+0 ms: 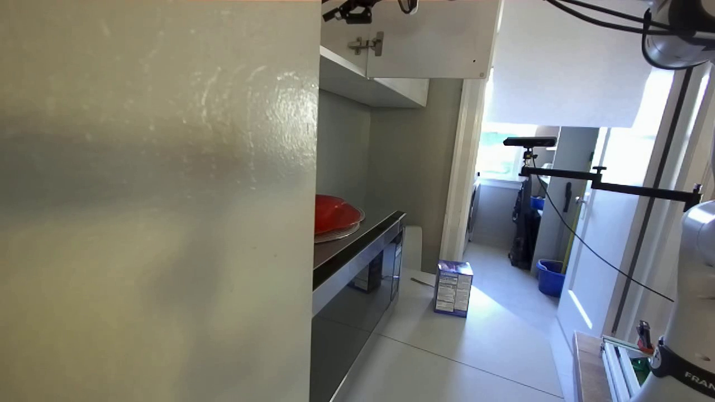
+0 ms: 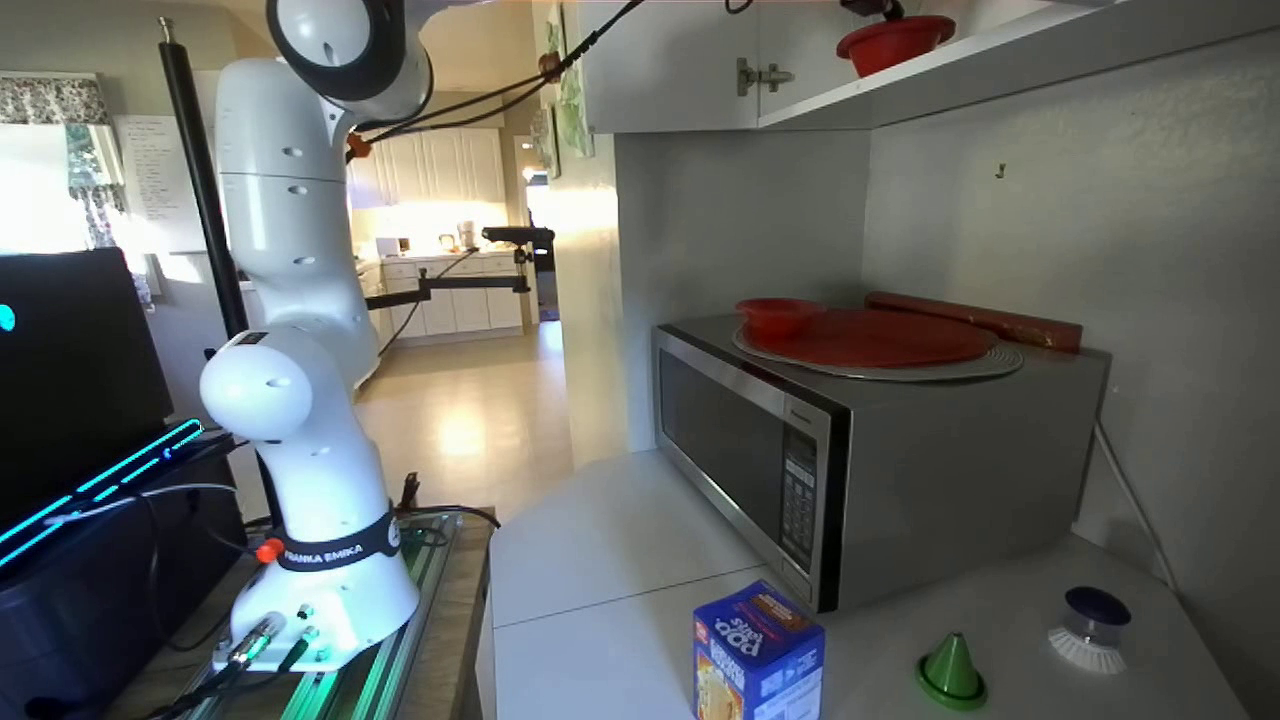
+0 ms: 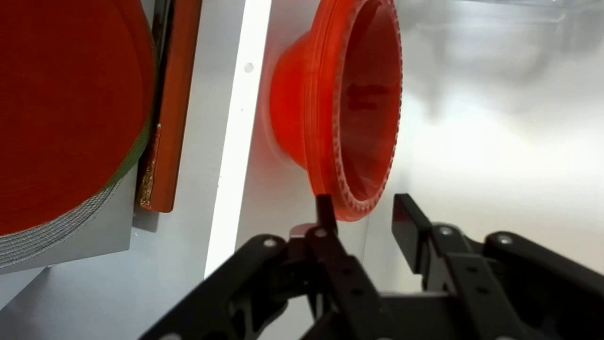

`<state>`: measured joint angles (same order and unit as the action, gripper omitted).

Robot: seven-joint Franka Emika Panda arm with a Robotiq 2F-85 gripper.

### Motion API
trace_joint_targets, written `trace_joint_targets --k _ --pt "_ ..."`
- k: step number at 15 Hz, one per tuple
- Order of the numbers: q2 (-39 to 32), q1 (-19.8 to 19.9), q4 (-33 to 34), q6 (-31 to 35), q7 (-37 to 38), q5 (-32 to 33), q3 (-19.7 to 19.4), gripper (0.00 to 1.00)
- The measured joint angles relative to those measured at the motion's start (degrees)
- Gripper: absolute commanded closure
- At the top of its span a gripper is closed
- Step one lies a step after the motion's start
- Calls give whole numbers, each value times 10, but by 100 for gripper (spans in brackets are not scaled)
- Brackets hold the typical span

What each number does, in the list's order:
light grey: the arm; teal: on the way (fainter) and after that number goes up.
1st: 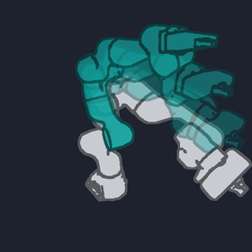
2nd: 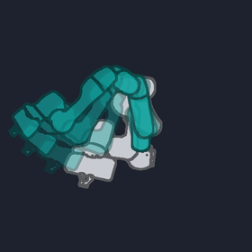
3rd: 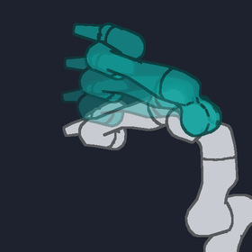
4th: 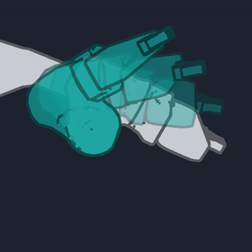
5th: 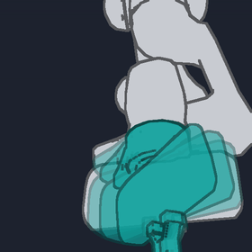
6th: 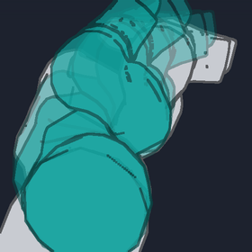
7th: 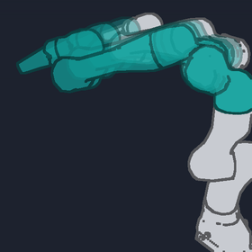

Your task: Pick the red bowl from the top cabinet and put it on top of the microwave

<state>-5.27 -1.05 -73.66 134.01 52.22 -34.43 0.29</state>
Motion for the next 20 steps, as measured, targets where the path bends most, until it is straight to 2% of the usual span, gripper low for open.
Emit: trace_joint_targets --k 5,16,20 --pt "-1 -3 0 0 0 23 0 64" --pt "-5 -14 4 0 4 47 1 63" --pt "-7 -14 6 0 7 48 1 69"
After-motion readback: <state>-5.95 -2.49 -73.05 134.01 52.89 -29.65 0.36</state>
